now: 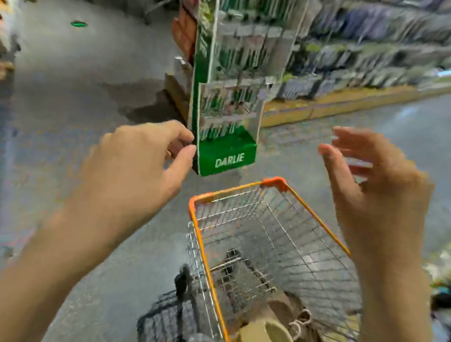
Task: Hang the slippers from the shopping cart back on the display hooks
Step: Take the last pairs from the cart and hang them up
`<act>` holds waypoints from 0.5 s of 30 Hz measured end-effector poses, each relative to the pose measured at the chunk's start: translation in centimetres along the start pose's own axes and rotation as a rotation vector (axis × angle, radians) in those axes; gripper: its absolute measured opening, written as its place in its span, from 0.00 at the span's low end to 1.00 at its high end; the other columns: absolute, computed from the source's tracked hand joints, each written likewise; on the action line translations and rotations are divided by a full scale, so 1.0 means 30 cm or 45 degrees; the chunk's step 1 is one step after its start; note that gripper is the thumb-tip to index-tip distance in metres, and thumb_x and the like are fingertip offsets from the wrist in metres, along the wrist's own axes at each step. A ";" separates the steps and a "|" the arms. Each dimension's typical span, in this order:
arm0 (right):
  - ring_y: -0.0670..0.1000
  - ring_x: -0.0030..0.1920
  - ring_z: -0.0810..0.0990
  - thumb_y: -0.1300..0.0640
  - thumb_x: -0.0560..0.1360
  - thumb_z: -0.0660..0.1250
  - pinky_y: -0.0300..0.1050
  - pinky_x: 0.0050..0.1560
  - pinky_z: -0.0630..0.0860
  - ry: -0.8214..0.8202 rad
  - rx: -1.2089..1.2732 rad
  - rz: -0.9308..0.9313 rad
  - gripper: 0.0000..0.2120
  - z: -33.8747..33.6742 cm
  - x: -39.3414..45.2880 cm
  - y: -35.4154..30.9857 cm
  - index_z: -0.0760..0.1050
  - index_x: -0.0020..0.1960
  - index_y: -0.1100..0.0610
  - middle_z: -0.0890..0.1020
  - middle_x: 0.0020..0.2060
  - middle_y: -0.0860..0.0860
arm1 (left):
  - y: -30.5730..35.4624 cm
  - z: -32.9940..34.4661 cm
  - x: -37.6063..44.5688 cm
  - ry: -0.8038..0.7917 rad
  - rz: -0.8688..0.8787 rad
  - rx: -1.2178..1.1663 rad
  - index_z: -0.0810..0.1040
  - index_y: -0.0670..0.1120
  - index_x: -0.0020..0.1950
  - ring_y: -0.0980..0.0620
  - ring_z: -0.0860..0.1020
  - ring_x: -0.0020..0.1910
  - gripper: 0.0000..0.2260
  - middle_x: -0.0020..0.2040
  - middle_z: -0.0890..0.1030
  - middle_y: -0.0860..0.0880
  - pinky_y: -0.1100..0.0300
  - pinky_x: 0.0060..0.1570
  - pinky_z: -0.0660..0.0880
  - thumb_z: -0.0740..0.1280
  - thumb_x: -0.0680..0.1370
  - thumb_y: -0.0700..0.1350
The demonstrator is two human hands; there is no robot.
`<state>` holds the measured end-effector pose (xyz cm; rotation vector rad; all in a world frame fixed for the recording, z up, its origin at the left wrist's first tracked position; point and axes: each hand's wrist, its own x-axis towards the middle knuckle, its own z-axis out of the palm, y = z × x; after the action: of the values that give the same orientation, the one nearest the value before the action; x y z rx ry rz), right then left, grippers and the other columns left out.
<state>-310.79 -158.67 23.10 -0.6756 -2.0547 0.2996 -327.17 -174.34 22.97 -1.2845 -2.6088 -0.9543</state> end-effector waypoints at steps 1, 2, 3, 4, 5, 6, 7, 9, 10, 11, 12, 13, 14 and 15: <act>0.54 0.42 0.83 0.54 0.74 0.67 0.57 0.42 0.80 0.018 -0.041 0.047 0.10 -0.014 -0.011 0.039 0.78 0.52 0.59 0.83 0.44 0.54 | 0.019 0.046 0.027 -0.041 0.035 -0.023 0.79 0.53 0.50 0.45 0.82 0.45 0.15 0.43 0.84 0.52 0.50 0.45 0.77 0.57 0.71 0.55; 0.55 0.42 0.83 0.54 0.74 0.67 0.57 0.42 0.80 0.030 -0.086 0.092 0.11 -0.028 -0.028 0.073 0.78 0.52 0.60 0.83 0.44 0.55 | 0.036 0.091 0.051 -0.084 0.078 -0.048 0.79 0.53 0.50 0.45 0.82 0.45 0.15 0.43 0.84 0.52 0.49 0.46 0.77 0.57 0.71 0.55; 0.55 0.42 0.83 0.54 0.74 0.67 0.57 0.42 0.80 0.038 -0.131 0.140 0.11 -0.040 -0.051 0.102 0.78 0.52 0.60 0.83 0.43 0.55 | 0.054 0.133 0.069 -0.134 0.121 -0.070 0.80 0.53 0.50 0.45 0.82 0.45 0.16 0.43 0.84 0.53 0.49 0.46 0.77 0.57 0.71 0.56; 0.55 0.42 0.83 0.54 0.73 0.67 0.58 0.42 0.80 0.041 -0.173 0.194 0.11 -0.055 -0.077 0.127 0.78 0.52 0.60 0.83 0.43 0.55 | 0.072 0.174 0.084 -0.186 0.165 -0.091 0.80 0.53 0.50 0.46 0.82 0.45 0.16 0.43 0.84 0.53 0.49 0.46 0.77 0.57 0.71 0.55; 0.55 0.42 0.83 0.54 0.73 0.67 0.58 0.42 0.80 0.044 -0.213 0.253 0.12 -0.072 -0.105 0.148 0.78 0.52 0.60 0.83 0.43 0.55 | 0.093 0.214 0.095 -0.242 0.206 -0.114 0.80 0.52 0.50 0.46 0.82 0.45 0.16 0.42 0.84 0.52 0.49 0.46 0.77 0.57 0.71 0.55; 0.55 0.43 0.83 0.54 0.73 0.67 0.58 0.43 0.80 0.049 -0.255 0.320 0.12 -0.090 -0.136 0.166 0.78 0.52 0.60 0.84 0.43 0.55 | 0.114 0.254 0.103 -0.298 0.250 -0.142 0.80 0.52 0.50 0.46 0.82 0.45 0.16 0.42 0.84 0.52 0.49 0.46 0.77 0.57 0.71 0.55; 0.55 0.43 0.83 0.53 0.73 0.67 0.58 0.43 0.80 0.058 -0.306 0.390 0.12 -0.108 -0.171 0.184 0.78 0.52 0.60 0.84 0.44 0.55 | 0.136 0.294 0.107 -0.353 0.302 -0.172 0.80 0.51 0.50 0.46 0.82 0.45 0.16 0.42 0.84 0.51 0.49 0.46 0.77 0.57 0.71 0.55; 0.55 0.43 0.83 0.54 0.73 0.66 0.58 0.43 0.80 0.094 -0.400 0.523 0.13 -0.138 -0.252 0.218 0.78 0.52 0.61 0.83 0.44 0.56 | 0.178 0.389 0.109 -0.460 0.410 -0.226 0.80 0.50 0.50 0.45 0.81 0.45 0.12 0.42 0.84 0.50 0.49 0.46 0.77 0.61 0.74 0.53; 0.55 0.42 0.83 0.54 0.73 0.66 0.58 0.43 0.80 0.118 -0.446 0.580 0.13 -0.148 -0.298 0.238 0.78 0.53 0.61 0.83 0.43 0.56 | 0.197 0.441 0.103 -0.520 0.462 -0.252 0.80 0.49 0.51 0.45 0.81 0.45 0.10 0.43 0.84 0.49 0.49 0.46 0.77 0.63 0.76 0.51; 0.55 0.41 0.82 0.55 0.74 0.66 0.57 0.42 0.80 0.142 -0.503 0.628 0.12 -0.152 -0.349 0.260 0.78 0.53 0.62 0.83 0.43 0.56 | 0.216 0.499 0.089 -0.587 0.512 -0.273 0.80 0.48 0.52 0.45 0.81 0.46 0.09 0.45 0.84 0.49 0.50 0.47 0.77 0.63 0.77 0.50; 0.54 0.41 0.82 0.56 0.74 0.66 0.54 0.42 0.80 0.177 -0.561 0.676 0.12 -0.151 -0.402 0.282 0.78 0.53 0.62 0.83 0.43 0.56 | 0.231 0.559 0.068 -0.654 0.555 -0.293 0.79 0.48 0.55 0.46 0.81 0.48 0.10 0.47 0.83 0.49 0.50 0.48 0.76 0.63 0.77 0.49; 0.53 0.40 0.81 0.57 0.74 0.66 0.49 0.42 0.80 0.241 -0.600 0.730 0.11 -0.144 -0.457 0.307 0.78 0.53 0.62 0.83 0.43 0.56 | 0.245 0.621 0.041 -0.705 0.596 -0.322 0.77 0.47 0.58 0.46 0.80 0.50 0.12 0.49 0.83 0.49 0.50 0.49 0.76 0.62 0.78 0.49; 0.51 0.40 0.80 0.59 0.74 0.66 0.41 0.42 0.79 0.338 -0.609 0.797 0.10 -0.132 -0.517 0.338 0.78 0.53 0.63 0.83 0.44 0.57 | 0.254 0.686 0.006 -0.734 0.640 -0.356 0.75 0.46 0.62 0.46 0.79 0.52 0.14 0.52 0.82 0.48 0.50 0.50 0.75 0.62 0.78 0.49; 0.48 0.40 0.79 0.60 0.75 0.66 0.33 0.42 0.76 0.449 -0.595 0.863 0.10 -0.116 -0.580 0.369 0.78 0.53 0.64 0.82 0.44 0.57 | 0.260 0.754 -0.035 -0.749 0.681 -0.387 0.72 0.44 0.65 0.44 0.77 0.54 0.17 0.55 0.80 0.46 0.49 0.51 0.74 0.62 0.78 0.49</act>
<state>-296.66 -159.69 7.72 -1.5929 -1.5085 0.0624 -316.37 -158.73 8.36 -2.4987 -2.2654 -0.9995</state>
